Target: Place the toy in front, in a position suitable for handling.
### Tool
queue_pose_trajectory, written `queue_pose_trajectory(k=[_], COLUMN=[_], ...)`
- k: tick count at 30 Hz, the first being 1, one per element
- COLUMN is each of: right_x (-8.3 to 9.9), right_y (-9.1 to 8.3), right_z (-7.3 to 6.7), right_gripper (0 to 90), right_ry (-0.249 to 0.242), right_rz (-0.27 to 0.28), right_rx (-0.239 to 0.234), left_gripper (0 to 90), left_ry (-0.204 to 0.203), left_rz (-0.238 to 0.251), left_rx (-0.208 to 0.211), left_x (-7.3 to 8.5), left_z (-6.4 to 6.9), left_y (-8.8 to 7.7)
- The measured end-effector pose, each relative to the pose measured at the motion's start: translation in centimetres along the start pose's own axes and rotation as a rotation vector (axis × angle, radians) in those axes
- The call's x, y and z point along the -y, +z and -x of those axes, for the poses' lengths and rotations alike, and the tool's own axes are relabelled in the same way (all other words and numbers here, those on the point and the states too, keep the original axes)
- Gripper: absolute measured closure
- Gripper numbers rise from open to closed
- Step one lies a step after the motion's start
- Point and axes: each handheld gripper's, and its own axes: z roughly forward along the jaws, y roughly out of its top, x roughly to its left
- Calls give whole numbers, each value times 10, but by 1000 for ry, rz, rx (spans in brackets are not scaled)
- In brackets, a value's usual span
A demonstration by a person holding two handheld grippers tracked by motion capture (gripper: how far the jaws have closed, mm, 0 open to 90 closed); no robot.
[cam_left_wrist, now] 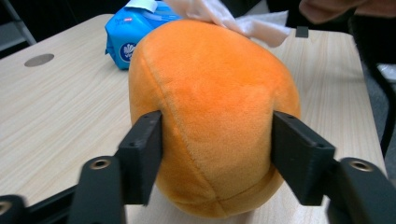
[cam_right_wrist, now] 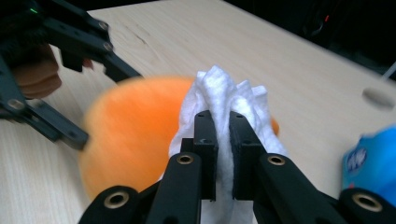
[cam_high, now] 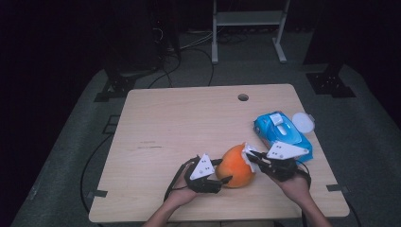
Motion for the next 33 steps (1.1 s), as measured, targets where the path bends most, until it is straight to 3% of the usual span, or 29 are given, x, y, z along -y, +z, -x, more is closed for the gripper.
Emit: queue_pose_trajectory(k=[4,7,8,9,11,13,17,19,21,23,25,29,33], right_x=[4,2,1,0,-2,-4,-11,-12,-8,-3,-3,-2,-2], right_y=[2,5,5,5,4,3,-2,-1,3,7,7,8,10], right_z=[-3,-16,-21,-23,-27,-30,-32,-26,-21,-21,-19,-17,-19], right_gripper=[825,827,826,828,829,829,829,830,829,830,830,829,830], right_ry=[15,-17,-34,-47,-46,-48,-62,-50,-40,-33,-17,-4,-2], right_rz=[0,-5,-10,-9,5,16,58,57,46,30,26,24,15], right_rx=[-40,-54,-47,-45,-58,-87,-102,-69,-70,-55,-57,-43,-44], left_gripper=[105,87,108,182,312,339,351,329,248,192,156,98,121], left_ry=[-197,-228,-227,-195,-94,-3,80,78,29,-65,-171,-168,-95], left_rz=[-61,-70,-74,-54,-44,-54,-56,-58,-66,-31,22,-21,-68], left_rx=[74,90,87,71,54,61,125,136,141,166,224,190,100], left_x=[2,4,3,2,-2,-5,-5,-4,-5,-4,-3,-3,-5], left_z=[-8,-8,-8,-7,-6,-5,-6,-6,-11,-18,-24,-17,-9], left_y=[9,12,10,7,0,-5,-13,-13,-11,-13,-15,-8,-2])
